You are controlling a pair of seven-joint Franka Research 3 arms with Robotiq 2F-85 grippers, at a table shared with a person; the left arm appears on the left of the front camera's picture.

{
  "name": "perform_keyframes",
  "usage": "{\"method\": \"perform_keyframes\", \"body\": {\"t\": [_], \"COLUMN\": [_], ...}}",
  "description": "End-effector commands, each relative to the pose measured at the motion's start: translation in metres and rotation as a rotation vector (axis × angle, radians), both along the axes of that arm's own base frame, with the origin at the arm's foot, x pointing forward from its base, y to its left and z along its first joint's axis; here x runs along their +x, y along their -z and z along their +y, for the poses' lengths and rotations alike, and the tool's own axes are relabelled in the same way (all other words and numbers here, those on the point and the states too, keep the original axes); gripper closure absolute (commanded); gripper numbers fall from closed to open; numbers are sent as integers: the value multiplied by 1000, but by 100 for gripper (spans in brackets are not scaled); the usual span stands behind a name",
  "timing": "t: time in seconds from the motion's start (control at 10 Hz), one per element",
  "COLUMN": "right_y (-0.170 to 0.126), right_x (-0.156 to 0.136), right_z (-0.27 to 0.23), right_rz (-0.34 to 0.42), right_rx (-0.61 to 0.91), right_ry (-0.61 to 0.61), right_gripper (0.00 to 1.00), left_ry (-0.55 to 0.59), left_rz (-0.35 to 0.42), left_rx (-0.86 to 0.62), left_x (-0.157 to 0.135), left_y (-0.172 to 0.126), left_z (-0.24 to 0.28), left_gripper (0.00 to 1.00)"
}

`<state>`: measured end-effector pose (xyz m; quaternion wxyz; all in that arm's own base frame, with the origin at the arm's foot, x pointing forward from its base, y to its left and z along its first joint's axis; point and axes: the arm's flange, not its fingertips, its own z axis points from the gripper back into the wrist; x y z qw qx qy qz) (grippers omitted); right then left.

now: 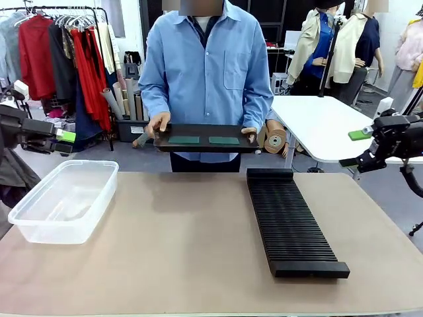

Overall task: Sort PCBs into racks and boxes based on the side picked up.
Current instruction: Pick up the Blank PCB handed by the Human.

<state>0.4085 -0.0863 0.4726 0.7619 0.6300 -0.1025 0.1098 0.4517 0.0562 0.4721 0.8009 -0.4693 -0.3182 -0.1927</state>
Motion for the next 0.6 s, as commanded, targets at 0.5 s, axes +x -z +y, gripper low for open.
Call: {"method": "perform_keyframes", "body": {"t": [0.5], "right_y": [6], "right_x": [4], "right_z": [9], "right_rz": [-25], "right_rx": [25], "right_ry": [116], "right_gripper": [0], "left_ry": [-91], "left_rz": [279], "left_rx": [-198], "left_x": [1], "left_y": [9], "left_z": [-1], "left_gripper": [0]}}
